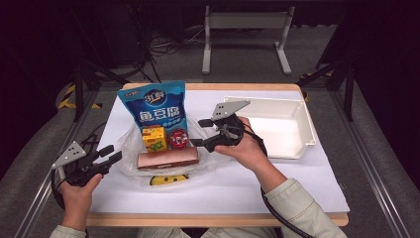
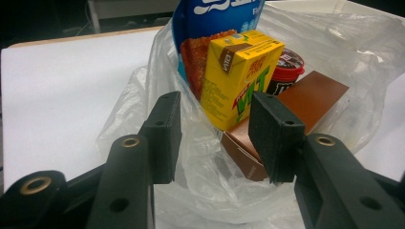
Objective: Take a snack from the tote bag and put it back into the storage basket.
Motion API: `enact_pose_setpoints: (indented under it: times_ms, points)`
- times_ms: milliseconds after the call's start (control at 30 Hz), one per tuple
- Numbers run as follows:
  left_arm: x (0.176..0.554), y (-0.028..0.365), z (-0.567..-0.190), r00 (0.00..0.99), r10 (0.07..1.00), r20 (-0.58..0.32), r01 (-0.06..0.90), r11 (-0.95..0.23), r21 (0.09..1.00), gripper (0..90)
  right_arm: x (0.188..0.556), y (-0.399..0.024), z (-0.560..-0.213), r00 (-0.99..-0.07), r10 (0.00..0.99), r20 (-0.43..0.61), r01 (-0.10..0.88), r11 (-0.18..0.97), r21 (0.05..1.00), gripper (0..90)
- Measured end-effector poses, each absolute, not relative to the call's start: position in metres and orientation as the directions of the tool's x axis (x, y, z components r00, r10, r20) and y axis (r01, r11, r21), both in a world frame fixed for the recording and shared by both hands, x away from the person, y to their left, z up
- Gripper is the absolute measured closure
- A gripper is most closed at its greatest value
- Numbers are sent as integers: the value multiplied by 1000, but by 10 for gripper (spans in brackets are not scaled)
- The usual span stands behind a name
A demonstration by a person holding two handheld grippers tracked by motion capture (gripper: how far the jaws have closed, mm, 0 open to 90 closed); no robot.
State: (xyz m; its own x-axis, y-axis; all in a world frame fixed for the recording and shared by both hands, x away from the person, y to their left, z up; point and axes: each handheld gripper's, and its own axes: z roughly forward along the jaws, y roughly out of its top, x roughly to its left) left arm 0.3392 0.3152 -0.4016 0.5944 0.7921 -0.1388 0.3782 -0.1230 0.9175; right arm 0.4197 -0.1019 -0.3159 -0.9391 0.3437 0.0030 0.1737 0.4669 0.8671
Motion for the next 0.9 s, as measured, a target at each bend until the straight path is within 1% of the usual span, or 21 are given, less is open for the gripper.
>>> enact_pose_setpoints:
  times_ms: [67, 133, 400, 667, 900]
  points:
    - [339, 316, -402, 596, 791, -139, 380, -125, 916, 558, 422, -99, -315, -944, 331, 11, 178, 478, 860, 291]
    - [338, 317, -402, 596, 791, -139, 381, -126, 916, 558, 424, -96, -315, -945, 328, 8, 178, 491, 853, 291]
    - [333, 318, -402, 591, 796, -133, 379, -127, 917, 560, 428, -82, -316, -964, 263, 29, 168, 523, 835, 295]
    - [331, 319, -403, 593, 794, -134, 380, -129, 916, 559, 433, -72, -317, -967, 253, 24, 161, 536, 829, 295]
    - [332, 319, -402, 606, 785, -132, 370, -131, 920, 561, 438, -62, -317, -972, 233, 36, 166, 565, 808, 315]
